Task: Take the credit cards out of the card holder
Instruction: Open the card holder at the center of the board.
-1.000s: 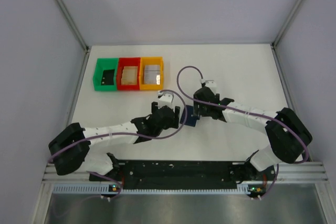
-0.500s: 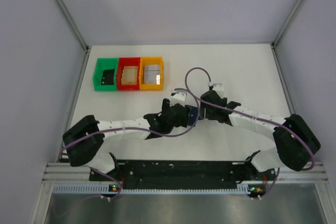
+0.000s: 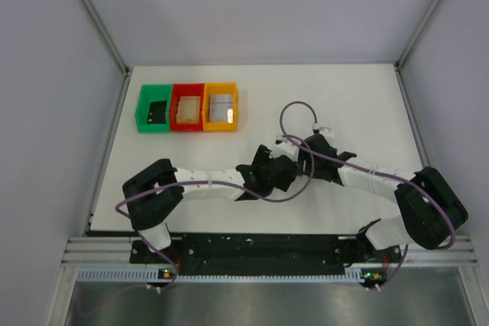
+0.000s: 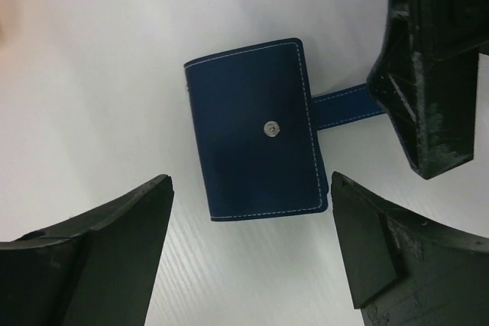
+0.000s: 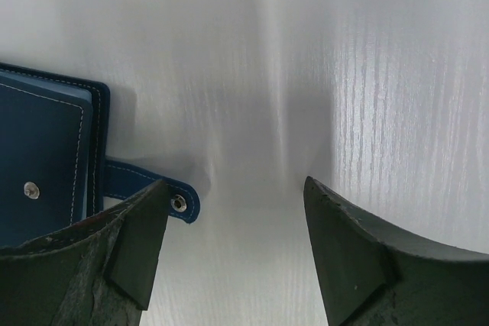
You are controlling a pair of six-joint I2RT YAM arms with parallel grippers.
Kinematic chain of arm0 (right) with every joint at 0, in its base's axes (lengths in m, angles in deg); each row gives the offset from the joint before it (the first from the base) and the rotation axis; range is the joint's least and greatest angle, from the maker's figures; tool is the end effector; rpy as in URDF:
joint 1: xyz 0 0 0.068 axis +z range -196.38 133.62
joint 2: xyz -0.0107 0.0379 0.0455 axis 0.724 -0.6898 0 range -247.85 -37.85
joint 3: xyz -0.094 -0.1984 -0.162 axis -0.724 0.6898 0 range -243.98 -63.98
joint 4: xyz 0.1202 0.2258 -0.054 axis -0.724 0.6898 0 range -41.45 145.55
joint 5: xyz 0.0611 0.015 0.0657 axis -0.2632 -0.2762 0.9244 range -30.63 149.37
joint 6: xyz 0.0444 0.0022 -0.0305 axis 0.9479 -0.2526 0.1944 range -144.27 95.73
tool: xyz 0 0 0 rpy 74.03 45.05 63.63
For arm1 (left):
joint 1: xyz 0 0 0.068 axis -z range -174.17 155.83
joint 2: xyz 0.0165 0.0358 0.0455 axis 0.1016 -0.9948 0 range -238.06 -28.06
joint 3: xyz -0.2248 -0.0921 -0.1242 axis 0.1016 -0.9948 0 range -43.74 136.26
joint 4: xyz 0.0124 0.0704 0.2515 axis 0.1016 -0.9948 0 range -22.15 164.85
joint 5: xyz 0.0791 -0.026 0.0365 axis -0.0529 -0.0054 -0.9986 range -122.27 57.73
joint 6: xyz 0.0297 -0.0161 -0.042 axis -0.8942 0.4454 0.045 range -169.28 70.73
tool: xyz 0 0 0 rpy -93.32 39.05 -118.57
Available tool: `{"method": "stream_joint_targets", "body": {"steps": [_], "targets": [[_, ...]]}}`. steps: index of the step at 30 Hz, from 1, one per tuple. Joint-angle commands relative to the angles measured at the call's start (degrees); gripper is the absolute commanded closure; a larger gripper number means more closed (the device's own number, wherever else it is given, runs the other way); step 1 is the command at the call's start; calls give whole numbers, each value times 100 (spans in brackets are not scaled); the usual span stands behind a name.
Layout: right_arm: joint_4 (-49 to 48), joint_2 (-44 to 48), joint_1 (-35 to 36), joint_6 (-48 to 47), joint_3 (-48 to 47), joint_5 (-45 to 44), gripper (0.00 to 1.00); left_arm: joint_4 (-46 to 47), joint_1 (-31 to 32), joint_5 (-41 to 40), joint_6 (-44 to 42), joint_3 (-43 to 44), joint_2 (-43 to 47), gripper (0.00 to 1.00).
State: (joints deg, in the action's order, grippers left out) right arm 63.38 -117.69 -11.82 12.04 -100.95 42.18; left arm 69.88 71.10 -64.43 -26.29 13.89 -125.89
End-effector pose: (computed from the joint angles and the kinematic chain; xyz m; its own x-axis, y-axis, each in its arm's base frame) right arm 0.2132 0.1341 0.1594 -0.8048 0.1325 -0.5786 0.0802 0.9901 0.1152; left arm 0.1659 -0.3148 0.1889 -0.5121 0.3216 -0.7964 0.4475 0.8914 0.0722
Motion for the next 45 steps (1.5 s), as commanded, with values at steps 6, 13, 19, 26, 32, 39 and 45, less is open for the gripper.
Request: {"method": "stream_joint_targets", "body": {"steps": [6,13,19,26,32,39,45], "targets": [[-270,91,-143,130,164,313,29,-592,407,-826,-251,916,-764,7],[-296,99,-187,139,199,366,29,-803,416,-1222,4,996,-1002,5],[-296,117,-205,139,208,374,29,-927,416,-1100,118,1075,-1186,5],[-296,108,-214,139,217,365,29,-962,355,-1327,382,953,-915,5],[-288,99,-231,113,234,365,29,-768,56,-1214,681,557,-361,5],[-288,38,-240,77,226,366,29,-584,-436,-845,918,162,105,5],[-296,-6,-240,42,199,427,29,-268,-963,-370,1024,-67,158,12]]}}
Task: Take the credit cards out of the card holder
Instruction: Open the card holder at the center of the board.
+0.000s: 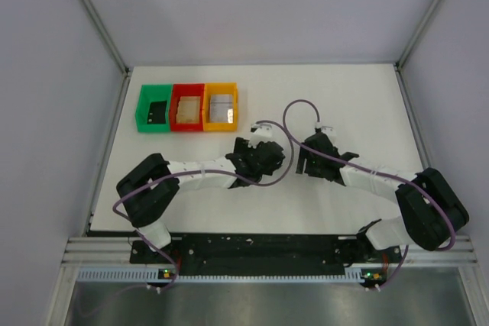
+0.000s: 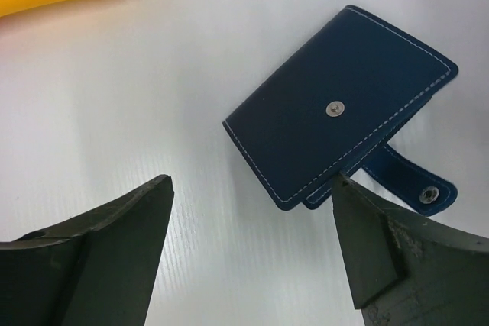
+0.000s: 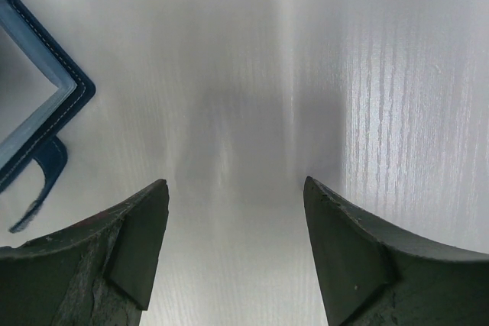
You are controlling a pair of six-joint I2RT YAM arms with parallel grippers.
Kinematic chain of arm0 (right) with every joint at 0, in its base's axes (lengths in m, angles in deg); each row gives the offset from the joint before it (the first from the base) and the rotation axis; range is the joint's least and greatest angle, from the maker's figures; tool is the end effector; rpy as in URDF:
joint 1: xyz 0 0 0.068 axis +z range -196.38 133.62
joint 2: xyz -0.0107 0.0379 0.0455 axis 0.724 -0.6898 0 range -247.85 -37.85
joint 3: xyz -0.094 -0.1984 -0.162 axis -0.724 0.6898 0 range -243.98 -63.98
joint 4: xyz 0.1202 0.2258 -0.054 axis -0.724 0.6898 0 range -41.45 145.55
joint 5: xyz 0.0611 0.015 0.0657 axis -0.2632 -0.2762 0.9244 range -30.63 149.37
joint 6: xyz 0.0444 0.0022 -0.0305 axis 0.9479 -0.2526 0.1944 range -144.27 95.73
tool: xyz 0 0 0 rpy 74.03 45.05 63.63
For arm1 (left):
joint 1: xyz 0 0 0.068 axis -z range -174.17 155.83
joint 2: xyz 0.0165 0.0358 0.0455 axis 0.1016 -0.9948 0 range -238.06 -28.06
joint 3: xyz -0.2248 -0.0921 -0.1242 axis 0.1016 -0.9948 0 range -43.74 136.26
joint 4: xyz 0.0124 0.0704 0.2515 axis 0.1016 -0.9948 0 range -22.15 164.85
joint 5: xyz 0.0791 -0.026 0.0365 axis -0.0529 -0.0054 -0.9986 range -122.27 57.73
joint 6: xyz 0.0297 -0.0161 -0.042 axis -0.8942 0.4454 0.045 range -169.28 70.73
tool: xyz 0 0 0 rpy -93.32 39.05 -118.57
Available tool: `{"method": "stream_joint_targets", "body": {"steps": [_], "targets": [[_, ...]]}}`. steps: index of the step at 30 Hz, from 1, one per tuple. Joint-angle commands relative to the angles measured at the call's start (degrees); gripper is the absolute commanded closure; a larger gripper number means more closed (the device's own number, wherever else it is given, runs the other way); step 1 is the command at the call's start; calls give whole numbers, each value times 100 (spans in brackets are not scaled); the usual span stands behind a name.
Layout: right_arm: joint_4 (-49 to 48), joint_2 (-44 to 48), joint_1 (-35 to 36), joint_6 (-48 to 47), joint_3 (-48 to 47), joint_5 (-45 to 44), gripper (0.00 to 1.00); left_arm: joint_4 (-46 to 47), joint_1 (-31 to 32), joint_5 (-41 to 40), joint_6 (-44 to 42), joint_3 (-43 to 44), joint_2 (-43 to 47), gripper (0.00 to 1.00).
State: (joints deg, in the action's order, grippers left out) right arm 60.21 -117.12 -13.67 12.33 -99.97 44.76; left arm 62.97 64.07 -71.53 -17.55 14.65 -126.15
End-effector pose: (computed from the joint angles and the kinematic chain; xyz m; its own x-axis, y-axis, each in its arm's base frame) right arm 0.2176 0.1290 0.1599 -0.7920 0.1770 -0.5843 0.0886 0.9802 0.1768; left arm 0.2019 -0.2834 0.1850 -0.5881 0.1765 -0.7893 0.1671 0.9814 0.0949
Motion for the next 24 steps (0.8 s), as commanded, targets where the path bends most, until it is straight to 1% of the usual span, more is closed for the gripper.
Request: {"method": "stream_joint_targets", "body": {"steps": [1,2,4,6,8,11,13,17,24], "targets": [[12,-37,-54,-4,92,195,29,493,-304,428,98,-152,149,15],[-6,-19,-54,-21,92,248,29,581,-356,489,1,-144,123,18],[-85,33,-54,-56,109,327,29,800,-383,560,-218,-135,62,28],[-199,112,-54,-100,162,441,29,1037,-383,587,-499,-144,26,34],[-269,165,-54,-135,188,582,29,1144,-392,569,-798,-118,-9,44],[-366,227,-54,-197,224,714,29,1486,-392,421,-1299,-82,-149,45],[-410,280,-54,-214,232,775,30,1539,-392,288,-1563,14,-263,41],[-507,359,-54,-276,259,916,30,1610,-427,139,-1985,190,-431,41],[-603,447,-45,-329,303,1066,30,1856,-612,200,-2618,410,-536,41]]}}
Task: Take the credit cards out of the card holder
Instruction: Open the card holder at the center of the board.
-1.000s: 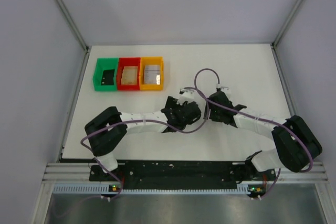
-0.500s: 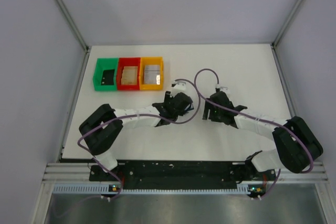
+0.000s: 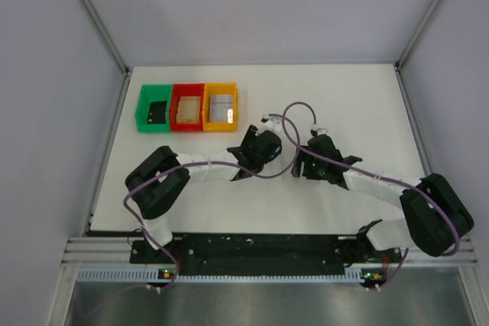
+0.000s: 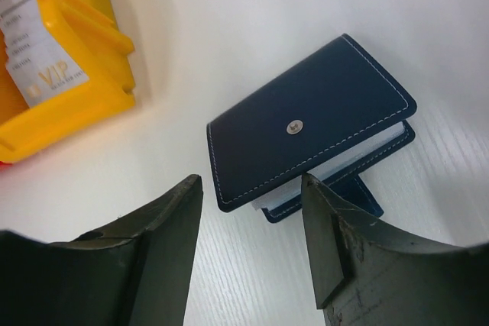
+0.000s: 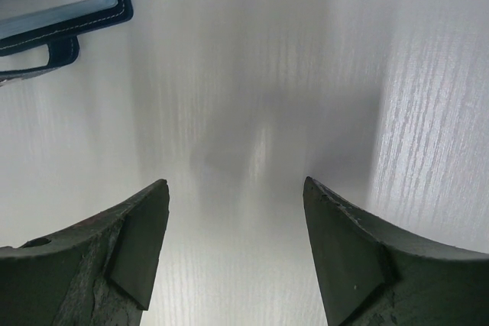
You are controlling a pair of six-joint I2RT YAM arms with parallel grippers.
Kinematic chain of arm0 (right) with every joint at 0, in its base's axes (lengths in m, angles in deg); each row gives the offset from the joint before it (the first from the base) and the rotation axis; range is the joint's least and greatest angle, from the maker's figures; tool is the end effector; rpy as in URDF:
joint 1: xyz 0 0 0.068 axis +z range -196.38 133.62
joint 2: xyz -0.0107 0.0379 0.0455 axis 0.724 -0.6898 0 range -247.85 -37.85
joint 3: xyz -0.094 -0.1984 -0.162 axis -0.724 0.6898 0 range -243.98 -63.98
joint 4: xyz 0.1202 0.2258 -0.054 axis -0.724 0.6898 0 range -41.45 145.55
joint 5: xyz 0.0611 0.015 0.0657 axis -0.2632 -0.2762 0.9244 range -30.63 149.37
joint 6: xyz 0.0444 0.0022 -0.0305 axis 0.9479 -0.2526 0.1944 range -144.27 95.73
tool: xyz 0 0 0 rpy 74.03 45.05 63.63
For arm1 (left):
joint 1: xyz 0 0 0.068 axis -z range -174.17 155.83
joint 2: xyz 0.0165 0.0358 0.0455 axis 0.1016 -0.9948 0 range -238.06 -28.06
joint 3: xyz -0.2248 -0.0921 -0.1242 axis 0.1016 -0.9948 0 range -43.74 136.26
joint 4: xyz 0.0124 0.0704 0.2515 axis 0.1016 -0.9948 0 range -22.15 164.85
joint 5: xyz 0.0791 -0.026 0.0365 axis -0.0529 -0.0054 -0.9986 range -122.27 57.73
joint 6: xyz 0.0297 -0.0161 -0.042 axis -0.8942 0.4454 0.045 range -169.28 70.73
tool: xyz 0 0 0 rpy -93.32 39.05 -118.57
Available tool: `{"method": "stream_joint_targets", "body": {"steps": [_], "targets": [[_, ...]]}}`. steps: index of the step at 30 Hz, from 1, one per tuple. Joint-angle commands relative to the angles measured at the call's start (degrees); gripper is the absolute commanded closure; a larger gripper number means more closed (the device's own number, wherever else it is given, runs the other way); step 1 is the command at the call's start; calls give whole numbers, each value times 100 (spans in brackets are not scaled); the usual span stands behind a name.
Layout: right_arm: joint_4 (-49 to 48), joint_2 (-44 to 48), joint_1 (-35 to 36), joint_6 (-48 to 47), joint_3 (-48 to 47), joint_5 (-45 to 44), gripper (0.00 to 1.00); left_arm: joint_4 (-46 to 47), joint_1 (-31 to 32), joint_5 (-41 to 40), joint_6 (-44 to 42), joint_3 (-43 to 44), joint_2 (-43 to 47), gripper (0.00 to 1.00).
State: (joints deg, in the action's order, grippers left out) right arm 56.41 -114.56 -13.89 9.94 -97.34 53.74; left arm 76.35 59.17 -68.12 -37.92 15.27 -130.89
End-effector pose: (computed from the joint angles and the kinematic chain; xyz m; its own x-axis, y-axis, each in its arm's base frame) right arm 0.2105 0.1299 0.1606 -0.8151 0.1442 -0.5611 -0.0297 0.9569 0.2890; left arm 0.2395 -0.2869 0.1754 -0.4712 0.3658 -0.8026 0.3049 0.9214 0.2410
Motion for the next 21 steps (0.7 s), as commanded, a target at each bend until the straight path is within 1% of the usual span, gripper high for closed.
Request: {"method": "stream_joint_targets", "body": {"steps": [1,6,10,13,14,15,16,17,18,19,21], "targets": [[-241,200,-32,-91,41,176,30,562,-131,-158,-677,366,-88,41],[-276,226,-32,-99,58,238,30,799,-192,-150,-1064,463,-159,41],[-311,226,-24,-100,67,273,30,896,-271,113,-1425,586,-238,41],[-337,235,-32,-108,76,308,30,940,-368,411,-1601,639,-317,44],[-338,244,-32,-117,76,325,31,931,-412,604,-1671,665,-334,49],[-338,244,-32,-126,76,334,31,940,-447,719,-1706,665,-343,56],[-346,253,-32,-117,76,343,31,923,-482,834,-1759,683,-352,66],[-338,279,-32,-126,76,352,31,853,-509,904,-1777,726,-378,82],[-329,305,-32,-135,67,369,31,774,-535,957,-1768,761,-379,92],[-320,332,-24,-135,67,369,31,669,-553,1001,-1733,823,-370,99],[-320,437,-32,-161,41,439,31,309,-597,1098,-1567,946,-344,100]]}}
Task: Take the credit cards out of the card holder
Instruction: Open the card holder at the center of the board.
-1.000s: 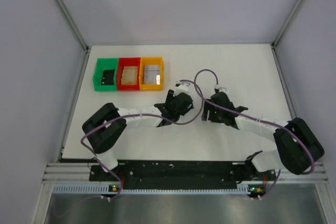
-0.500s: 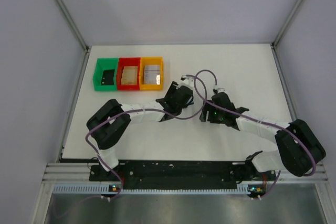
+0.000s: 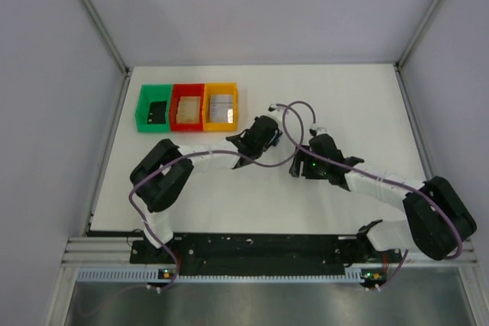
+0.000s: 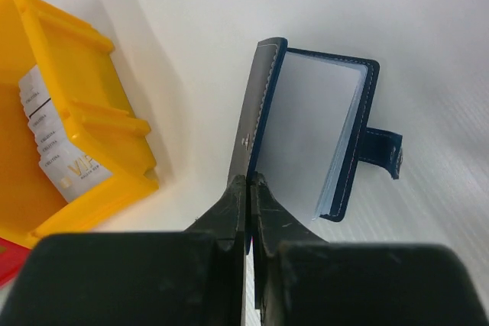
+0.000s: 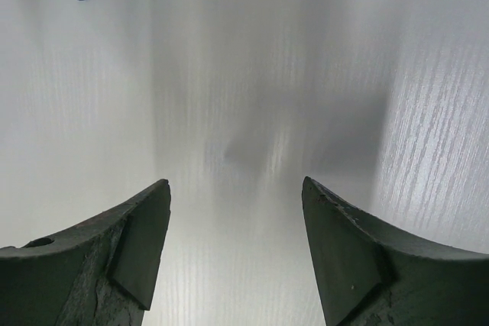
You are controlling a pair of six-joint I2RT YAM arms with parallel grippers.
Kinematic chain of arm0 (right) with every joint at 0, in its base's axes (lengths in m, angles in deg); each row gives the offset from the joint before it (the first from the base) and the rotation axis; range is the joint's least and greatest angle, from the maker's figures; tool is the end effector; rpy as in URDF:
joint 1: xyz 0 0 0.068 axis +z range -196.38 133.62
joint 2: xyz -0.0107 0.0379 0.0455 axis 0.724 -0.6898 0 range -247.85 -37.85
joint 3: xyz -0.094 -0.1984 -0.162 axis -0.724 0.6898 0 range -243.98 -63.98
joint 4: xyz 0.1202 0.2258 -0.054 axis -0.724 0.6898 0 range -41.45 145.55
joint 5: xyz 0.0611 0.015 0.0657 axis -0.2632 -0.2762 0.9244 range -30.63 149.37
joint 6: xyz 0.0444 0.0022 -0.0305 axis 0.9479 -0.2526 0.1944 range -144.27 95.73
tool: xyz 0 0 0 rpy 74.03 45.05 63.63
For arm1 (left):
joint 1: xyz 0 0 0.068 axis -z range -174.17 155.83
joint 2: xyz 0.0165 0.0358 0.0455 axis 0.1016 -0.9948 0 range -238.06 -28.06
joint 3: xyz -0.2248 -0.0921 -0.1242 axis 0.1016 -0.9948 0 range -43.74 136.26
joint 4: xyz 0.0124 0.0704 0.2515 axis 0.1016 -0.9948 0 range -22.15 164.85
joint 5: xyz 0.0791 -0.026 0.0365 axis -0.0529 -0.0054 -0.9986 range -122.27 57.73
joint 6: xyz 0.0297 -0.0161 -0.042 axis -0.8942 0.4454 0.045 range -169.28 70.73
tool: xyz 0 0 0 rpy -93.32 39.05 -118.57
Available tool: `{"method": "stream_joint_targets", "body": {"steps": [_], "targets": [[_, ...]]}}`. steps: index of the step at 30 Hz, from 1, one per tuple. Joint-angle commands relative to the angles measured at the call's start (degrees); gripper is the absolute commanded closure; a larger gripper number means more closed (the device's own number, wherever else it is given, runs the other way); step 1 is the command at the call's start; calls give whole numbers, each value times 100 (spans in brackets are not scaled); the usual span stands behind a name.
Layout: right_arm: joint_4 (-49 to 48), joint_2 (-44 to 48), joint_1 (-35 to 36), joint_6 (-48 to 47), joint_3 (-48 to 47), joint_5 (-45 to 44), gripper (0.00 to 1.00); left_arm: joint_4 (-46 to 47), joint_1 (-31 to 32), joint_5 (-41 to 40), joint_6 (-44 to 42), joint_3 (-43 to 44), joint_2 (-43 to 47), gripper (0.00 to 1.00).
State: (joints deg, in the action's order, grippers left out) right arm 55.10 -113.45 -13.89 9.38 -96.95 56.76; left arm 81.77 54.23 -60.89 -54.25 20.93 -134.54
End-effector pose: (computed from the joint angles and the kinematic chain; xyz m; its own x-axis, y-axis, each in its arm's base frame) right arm 0.2092 0.1313 0.1645 -0.8148 0.1373 -0.5633 -0.0722 0.9399 0.3336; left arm 0.2810 -0.2907 0.1879 -0.3440 0.5021 -0.7934 0.4270 0.8362 0.3441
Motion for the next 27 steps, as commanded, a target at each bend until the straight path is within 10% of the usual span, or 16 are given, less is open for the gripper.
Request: {"method": "stream_joint_targets", "body": {"steps": [1,10,27], "targets": [[-171,387,-24,-122,-25,182,31,-513,-112,392,206,485,56,100],[-355,941,-32,-350,-376,1270,37,-2994,-305,1146,3552,478,733,100],[-2175,-104,108,836,-649,2933,43,-1122,-393,2555,6104,-1966,2895,100]]}}
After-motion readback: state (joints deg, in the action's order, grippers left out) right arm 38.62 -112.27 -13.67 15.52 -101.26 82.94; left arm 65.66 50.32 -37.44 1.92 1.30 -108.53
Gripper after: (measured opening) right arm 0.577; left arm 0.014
